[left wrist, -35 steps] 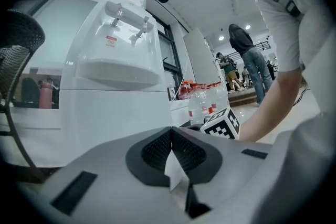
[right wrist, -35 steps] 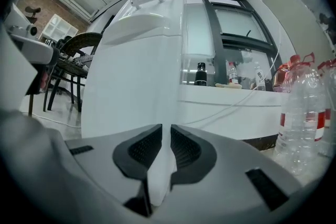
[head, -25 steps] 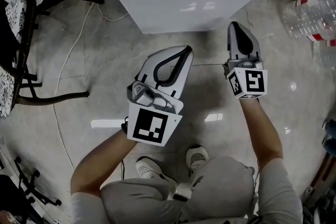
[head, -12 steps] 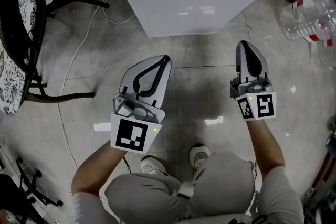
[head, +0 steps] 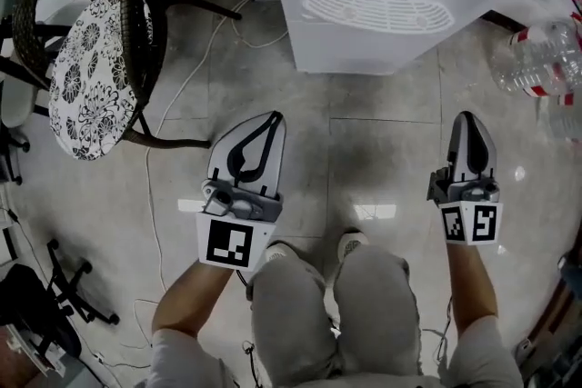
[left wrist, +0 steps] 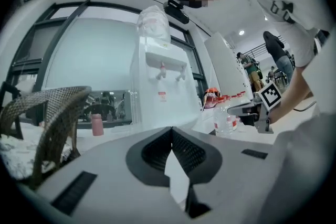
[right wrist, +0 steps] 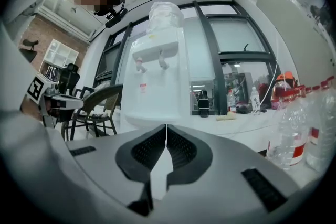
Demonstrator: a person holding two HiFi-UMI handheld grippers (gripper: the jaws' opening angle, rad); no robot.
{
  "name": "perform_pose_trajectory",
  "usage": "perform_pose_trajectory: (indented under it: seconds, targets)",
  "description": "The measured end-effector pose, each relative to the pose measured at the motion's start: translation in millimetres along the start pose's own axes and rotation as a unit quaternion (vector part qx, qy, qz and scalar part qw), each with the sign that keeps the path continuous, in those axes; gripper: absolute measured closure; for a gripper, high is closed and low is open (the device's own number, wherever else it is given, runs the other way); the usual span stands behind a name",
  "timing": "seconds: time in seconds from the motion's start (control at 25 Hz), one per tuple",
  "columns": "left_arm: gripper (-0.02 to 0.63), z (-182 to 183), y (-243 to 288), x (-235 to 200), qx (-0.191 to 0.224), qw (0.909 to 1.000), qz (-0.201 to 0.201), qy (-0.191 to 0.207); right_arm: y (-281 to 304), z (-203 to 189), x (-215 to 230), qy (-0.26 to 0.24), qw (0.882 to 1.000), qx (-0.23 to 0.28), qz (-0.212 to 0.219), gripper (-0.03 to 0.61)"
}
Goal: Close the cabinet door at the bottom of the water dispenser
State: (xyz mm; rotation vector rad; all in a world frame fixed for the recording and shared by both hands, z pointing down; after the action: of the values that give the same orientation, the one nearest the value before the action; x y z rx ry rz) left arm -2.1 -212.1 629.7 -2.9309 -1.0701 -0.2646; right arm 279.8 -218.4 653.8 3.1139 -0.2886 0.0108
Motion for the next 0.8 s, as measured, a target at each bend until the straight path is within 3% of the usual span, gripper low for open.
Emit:
perform_pose_trajectory:
  seconds: [0.24, 0.52, 0.8]
  targets:
    - [0.606, 126.6, -33.1, -14.5, -0.003, 0.9994, 0.031, -0.011, -35.6, 139.5, -4.8, 0.014, 1.0, -0.006, -0.006, 0.558]
    - [0.606, 316.4, -68.3, -13.9, -0.007, 0.9995, 0.028, -0.015, -70.9, 337.6, -5.6, 0.022, 1.0, -0.007, -0.021, 0.558]
    - [0.606, 482.8, -113.5, -26.8, -0.018, 0.9973, 0.051, -0.05, -126.7, 501.5, -21.7, 0.042, 0.997, -0.059, -0.021, 0.558]
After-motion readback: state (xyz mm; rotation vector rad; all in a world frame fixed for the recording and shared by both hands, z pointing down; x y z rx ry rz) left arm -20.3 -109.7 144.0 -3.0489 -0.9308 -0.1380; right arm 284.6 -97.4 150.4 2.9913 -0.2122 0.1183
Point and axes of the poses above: the fingertips, and each gripper's own axes: y forward along the fingers, x to its right, z out of its top, the point moved 1 cm from there along -y, backward along the fingers, and after that the axes turned 5 degrees about -z, right-handed, at the moved point
